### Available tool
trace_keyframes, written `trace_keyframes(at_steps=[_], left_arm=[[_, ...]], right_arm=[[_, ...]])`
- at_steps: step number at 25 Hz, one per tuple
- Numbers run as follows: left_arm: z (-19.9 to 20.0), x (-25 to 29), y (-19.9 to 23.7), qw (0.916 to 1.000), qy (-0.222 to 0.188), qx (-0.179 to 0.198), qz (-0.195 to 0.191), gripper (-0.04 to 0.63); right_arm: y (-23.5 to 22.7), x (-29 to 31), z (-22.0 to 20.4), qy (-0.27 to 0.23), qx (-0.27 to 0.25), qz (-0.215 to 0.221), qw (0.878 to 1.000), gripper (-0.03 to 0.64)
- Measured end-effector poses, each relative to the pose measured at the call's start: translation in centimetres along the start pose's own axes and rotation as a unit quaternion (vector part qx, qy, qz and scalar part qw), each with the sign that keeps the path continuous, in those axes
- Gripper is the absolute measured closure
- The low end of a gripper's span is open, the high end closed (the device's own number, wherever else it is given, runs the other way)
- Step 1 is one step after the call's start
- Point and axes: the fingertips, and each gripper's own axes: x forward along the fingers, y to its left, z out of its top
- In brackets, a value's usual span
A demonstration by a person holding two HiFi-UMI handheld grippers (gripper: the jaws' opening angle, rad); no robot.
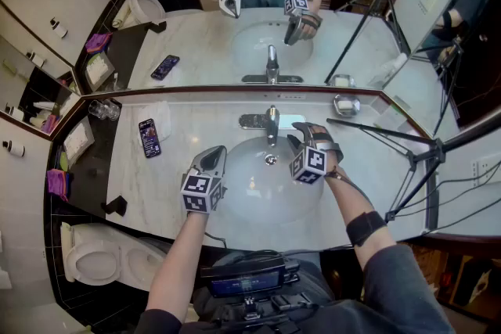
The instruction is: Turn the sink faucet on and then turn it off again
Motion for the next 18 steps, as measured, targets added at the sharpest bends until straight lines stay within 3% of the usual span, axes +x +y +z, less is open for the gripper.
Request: trace_keyframes(at_steps=[7,18], left_arm=[[0.3,0.5,0.1,1.0,0.0,0.004,0.002,0.594],[0.0,0.5,0.4,0.9999,0.002,0.006,0.009,0.594]], right_arm=[[1.1,4.3,-0.1,0.011,-0.126,0.016,0.992,0.417],[2.7,8.7,1.5,0.005,-0.167,0.043,0.985,0.405]])
